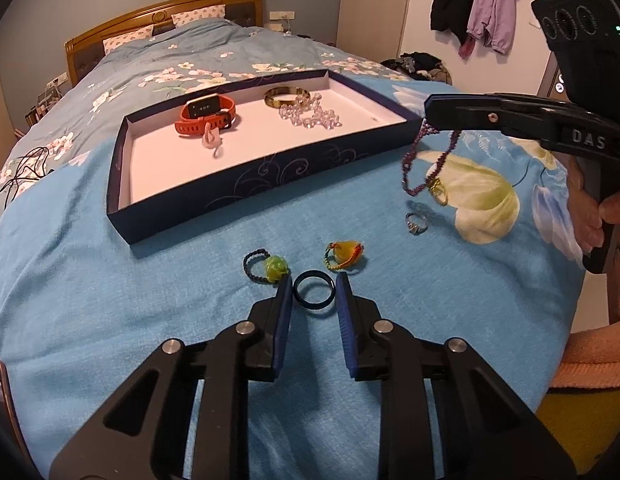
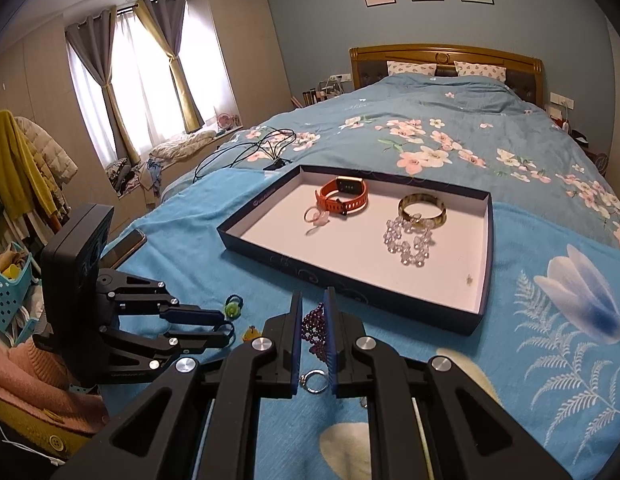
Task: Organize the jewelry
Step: 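Grasp the purple beaded bracelet with the right gripper while the left gripper grasps the black ring, then carry the purple bracelet and black ring over the box with both grippers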
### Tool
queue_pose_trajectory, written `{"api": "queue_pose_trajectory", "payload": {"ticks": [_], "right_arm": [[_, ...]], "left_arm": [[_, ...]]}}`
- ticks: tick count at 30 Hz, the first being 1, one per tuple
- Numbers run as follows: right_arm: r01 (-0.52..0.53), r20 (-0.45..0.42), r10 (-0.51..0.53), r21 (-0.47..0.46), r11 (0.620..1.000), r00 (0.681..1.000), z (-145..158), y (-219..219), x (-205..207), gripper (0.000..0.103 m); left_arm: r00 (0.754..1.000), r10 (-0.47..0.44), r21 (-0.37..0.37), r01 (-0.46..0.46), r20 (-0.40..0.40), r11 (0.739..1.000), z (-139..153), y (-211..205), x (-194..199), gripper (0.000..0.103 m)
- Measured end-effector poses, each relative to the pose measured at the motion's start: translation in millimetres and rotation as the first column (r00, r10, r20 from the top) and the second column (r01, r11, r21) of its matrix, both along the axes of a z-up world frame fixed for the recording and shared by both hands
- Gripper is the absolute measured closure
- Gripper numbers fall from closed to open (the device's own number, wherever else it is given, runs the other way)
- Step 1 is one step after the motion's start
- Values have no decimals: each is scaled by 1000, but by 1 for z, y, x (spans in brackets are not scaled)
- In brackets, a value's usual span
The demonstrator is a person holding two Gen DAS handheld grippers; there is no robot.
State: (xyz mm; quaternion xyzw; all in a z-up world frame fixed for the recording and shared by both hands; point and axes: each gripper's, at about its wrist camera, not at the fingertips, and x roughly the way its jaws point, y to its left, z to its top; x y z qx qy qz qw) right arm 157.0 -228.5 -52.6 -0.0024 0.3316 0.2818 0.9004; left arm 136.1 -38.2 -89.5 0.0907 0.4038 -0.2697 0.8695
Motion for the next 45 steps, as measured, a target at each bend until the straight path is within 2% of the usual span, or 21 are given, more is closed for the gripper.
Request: {"api": "queue_pose_trajectory", "payload": {"ticks": [10, 16, 24, 32, 45], "right_arm": [[5, 44, -5, -7, 1000, 999, 17, -4, 11, 94], [4, 63, -4, -1, 1000, 998, 27, -3, 27, 94], [27, 34, -29, 42, 999, 999, 25, -6, 58, 94], [39, 5, -39, 48, 998, 999, 19, -5, 81, 94], [27, -50, -25, 40, 999, 998, 5, 4, 109, 94]], "left_arm": [[998, 6, -60, -2, 61, 998, 31, 9, 6, 81], [994, 34, -66, -27, 102, 997, 48, 14, 23, 81], [991, 72, -77, -63, 113, 995, 60, 18, 55, 81], [990, 89, -47, -84, 109, 995, 55, 9, 79, 81], [993, 108, -1, -108, 52, 994, 32, -3, 117, 81]]}}
